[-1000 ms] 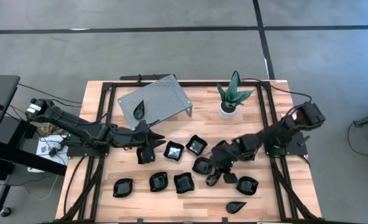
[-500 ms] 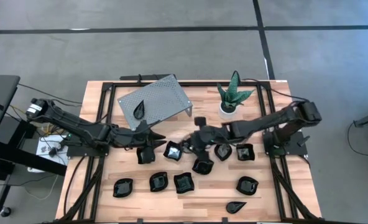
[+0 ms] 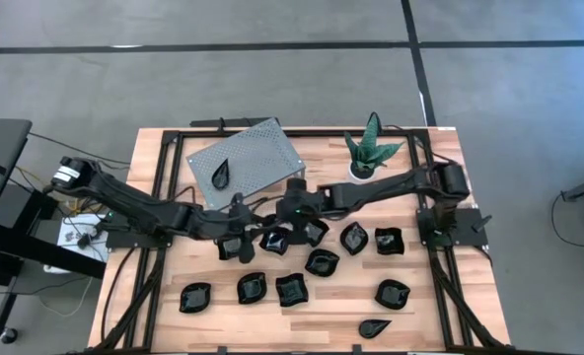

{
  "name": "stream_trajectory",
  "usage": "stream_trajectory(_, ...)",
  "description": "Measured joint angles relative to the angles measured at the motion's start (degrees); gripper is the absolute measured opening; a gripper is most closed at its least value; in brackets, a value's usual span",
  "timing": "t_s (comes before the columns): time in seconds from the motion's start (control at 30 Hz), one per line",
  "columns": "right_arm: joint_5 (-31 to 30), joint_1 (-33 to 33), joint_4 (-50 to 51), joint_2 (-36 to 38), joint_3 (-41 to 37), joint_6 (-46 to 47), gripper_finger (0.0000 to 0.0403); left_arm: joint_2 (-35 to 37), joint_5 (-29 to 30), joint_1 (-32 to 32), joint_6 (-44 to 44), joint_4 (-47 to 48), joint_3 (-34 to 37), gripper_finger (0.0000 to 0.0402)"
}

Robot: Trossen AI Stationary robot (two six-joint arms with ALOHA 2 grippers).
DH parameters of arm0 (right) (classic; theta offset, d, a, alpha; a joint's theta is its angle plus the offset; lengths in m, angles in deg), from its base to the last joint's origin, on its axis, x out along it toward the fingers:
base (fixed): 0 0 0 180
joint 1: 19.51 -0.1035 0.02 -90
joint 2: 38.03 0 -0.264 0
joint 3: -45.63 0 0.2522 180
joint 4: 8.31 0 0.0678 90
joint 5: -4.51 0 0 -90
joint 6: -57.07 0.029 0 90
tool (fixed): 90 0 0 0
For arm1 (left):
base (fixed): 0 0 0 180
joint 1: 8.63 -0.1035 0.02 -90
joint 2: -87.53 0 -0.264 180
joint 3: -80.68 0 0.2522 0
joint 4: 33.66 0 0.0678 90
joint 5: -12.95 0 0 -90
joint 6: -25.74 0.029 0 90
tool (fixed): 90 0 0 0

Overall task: Pick & Place Mini shaped plates
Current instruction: Stack the black drop-shaped plate on the black drop-shaped plate on the shelf

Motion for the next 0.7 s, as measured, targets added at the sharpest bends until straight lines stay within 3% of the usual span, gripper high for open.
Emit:
stream_trajectory(0.17,-0.4,-1.1,7.6,-1.4,4.0,0.0,0.0001,-1.9,0.1,0.0,3.2,0.3,0.0,0.0102)
stream_trajectory(0.33,-4.1,-2.9,8.0,-2.3,6.8,-1.4,0.0001,-5.5,1.2,0.1,3.0,-0.1,0.0,0.0102)
stream_trajectory(0.47,-4.6,-4.3,8.9,-2.5,6.9,-4.6,0.0001,-6.9,4.6,0.1,2.9,-0.7,0.0,0.0102)
stream_trajectory(0.7,-4.9,-5.4,8.3,-2.5,6.9,-8.5,0.0001,-6.8,4.7,0.1,-0.2,-0.8,0.0,0.0102)
